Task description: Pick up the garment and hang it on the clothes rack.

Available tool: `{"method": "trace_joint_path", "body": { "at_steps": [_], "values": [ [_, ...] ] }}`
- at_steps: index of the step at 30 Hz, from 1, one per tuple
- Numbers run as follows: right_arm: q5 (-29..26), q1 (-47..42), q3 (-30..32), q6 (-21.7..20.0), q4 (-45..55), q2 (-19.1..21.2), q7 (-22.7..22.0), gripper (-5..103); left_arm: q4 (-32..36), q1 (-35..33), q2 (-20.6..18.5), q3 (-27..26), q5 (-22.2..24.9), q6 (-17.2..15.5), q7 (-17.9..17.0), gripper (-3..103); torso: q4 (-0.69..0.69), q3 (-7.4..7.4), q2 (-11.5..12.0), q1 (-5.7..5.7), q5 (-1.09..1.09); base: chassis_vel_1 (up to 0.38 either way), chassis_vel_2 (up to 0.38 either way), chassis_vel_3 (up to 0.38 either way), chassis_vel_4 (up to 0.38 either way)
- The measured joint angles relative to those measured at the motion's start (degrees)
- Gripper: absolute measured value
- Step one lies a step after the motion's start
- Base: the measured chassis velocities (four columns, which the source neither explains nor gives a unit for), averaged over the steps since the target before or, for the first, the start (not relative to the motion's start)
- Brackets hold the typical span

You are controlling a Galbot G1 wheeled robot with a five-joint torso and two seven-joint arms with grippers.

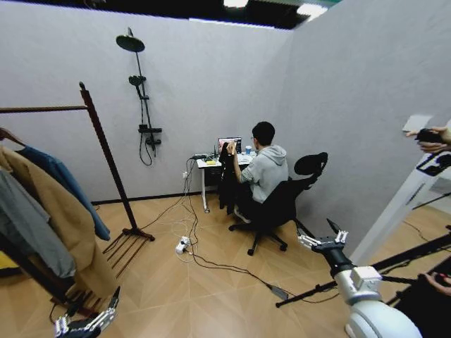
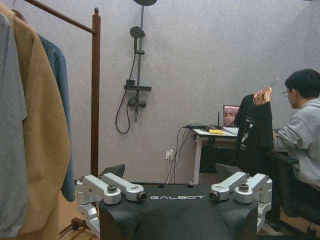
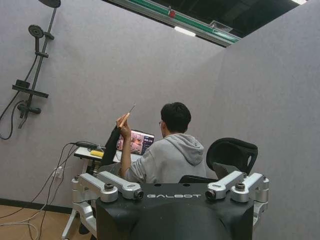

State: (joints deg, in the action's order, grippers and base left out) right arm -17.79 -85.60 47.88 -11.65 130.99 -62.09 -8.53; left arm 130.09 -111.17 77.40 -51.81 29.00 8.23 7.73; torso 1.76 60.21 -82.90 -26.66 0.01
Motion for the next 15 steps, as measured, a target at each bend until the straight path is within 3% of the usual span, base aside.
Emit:
{"method": "trace_joint_path", "body": {
  "at_steps": [15],
  "values": [
    [0.0,1.2,-1.6,-1.3,-0.2,0.6,-0.4,100,0.0,0.0,0.0,0.0,0.0,0.0,0.0,100,-0.02,0.00,0.0,-0.01,-0.02,0.196,-0.054,-0.058,0.185]
  ]
}}
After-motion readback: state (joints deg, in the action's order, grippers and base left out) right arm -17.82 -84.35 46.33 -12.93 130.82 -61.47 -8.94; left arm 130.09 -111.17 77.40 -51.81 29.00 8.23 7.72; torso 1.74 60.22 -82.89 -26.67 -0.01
